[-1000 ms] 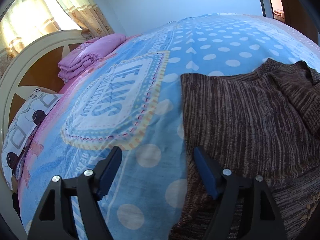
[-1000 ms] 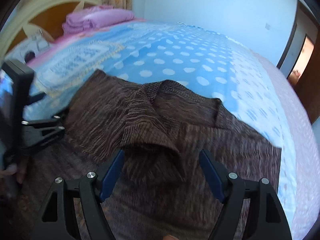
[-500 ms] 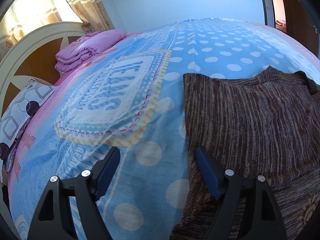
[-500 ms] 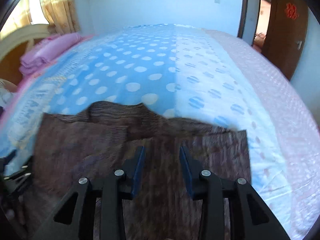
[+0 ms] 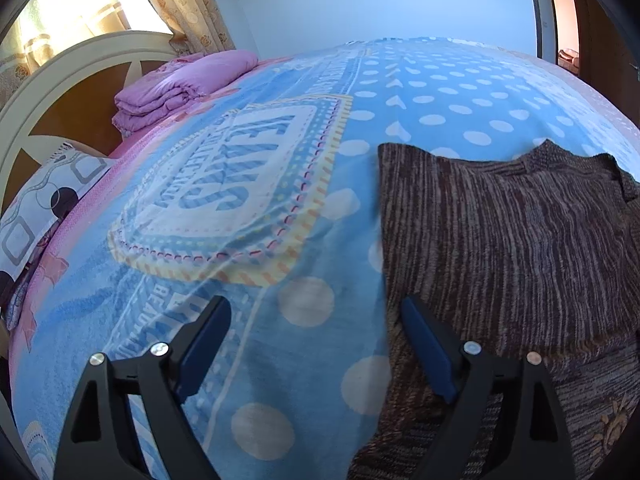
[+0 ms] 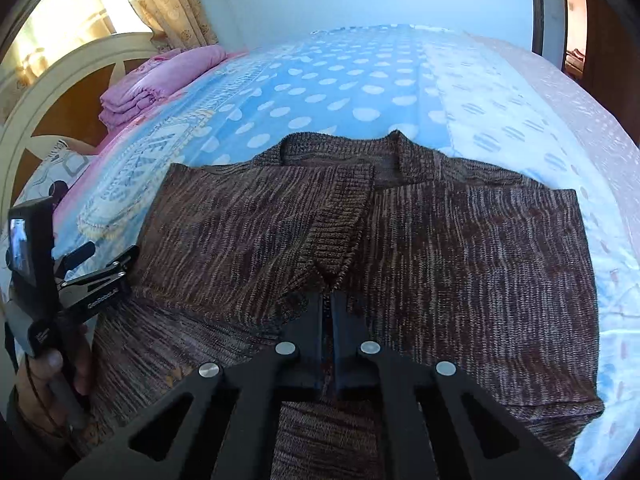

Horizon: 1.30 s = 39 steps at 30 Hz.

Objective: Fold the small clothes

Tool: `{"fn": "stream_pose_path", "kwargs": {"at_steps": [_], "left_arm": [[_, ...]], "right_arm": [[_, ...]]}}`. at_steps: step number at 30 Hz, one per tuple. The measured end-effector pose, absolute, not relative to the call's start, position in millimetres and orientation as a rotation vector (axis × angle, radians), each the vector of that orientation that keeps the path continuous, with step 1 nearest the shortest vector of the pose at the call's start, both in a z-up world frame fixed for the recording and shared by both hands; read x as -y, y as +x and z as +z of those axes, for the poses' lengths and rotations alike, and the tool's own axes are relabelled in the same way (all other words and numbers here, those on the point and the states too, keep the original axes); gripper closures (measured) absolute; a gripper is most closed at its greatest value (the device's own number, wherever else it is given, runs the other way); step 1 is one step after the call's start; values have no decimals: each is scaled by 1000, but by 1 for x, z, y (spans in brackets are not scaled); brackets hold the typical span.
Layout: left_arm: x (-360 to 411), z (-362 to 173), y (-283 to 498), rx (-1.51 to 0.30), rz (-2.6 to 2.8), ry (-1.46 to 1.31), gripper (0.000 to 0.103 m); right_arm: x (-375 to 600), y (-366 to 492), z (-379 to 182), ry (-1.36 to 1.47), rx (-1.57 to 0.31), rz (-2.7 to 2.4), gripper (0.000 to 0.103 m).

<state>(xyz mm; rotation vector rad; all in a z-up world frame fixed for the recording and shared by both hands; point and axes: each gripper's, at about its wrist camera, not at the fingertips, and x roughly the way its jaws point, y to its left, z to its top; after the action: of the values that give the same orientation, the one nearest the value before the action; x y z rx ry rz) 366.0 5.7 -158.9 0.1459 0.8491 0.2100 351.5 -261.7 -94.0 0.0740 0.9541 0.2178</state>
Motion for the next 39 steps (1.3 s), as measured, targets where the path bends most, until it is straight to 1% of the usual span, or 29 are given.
{"fn": "stream_pose_path", "kwargs": {"at_steps": [5, 9, 11, 13, 14, 16, 18, 21, 23, 24, 25, 27, 31, 32, 33, 35, 37, 39], "left_arm": [[-11, -159, 362, -865, 202, 128, 10], [-16, -160, 361, -872, 195, 96, 7], [-16, -160, 362, -879, 195, 95, 6], [-15, -160, 361, -876, 199, 103, 6], [-14, -160, 361, -874, 200, 105, 6], [-15, -160, 361, -874, 200, 104, 6], [-15, -160, 361, -875, 199, 100, 6], [-16, -160, 360, -875, 199, 95, 5], [-18, -160, 360, -880, 195, 92, 4], [-19, -160, 359, -881, 195, 90, 3], [-20, -160, 358, -882, 193, 87, 3], [-23, -160, 357, -884, 186, 74, 2], [-22, -160, 358, -886, 186, 78, 2], [-22, -160, 358, -884, 186, 78, 2], [-23, -160, 358, -886, 186, 75, 2], [-23, -160, 358, -887, 187, 74, 1], [-22, -160, 358, -885, 192, 81, 1], [-22, -160, 358, -883, 205, 87, 0]], "right_arm": [[261, 334, -94, 63, -962, 234, 100], [262, 332, -98, 46, -930, 210, 98], [266, 333, -95, 68, -926, 176, 94], [266, 327, -82, 54, -866, 151, 74], [263, 326, -75, 45, -837, 161, 72], [250, 328, -63, 9, -796, 200, 71], [236, 339, -60, -26, -803, 242, 72], [222, 358, -75, -78, -849, 254, 72], [224, 361, -91, -81, -916, 226, 75], [228, 358, -102, -73, -973, 224, 79], [232, 351, -107, -78, -985, 228, 80], [237, 328, -107, -129, -937, 235, 80], [242, 315, -98, -114, -939, 234, 79], [239, 312, -94, -125, -910, 232, 79], [234, 311, -87, -143, -862, 231, 77], [228, 314, -82, -162, -815, 233, 77], [227, 327, -89, -181, -840, 212, 77], [242, 346, -106, -109, -931, 168, 77]]}}
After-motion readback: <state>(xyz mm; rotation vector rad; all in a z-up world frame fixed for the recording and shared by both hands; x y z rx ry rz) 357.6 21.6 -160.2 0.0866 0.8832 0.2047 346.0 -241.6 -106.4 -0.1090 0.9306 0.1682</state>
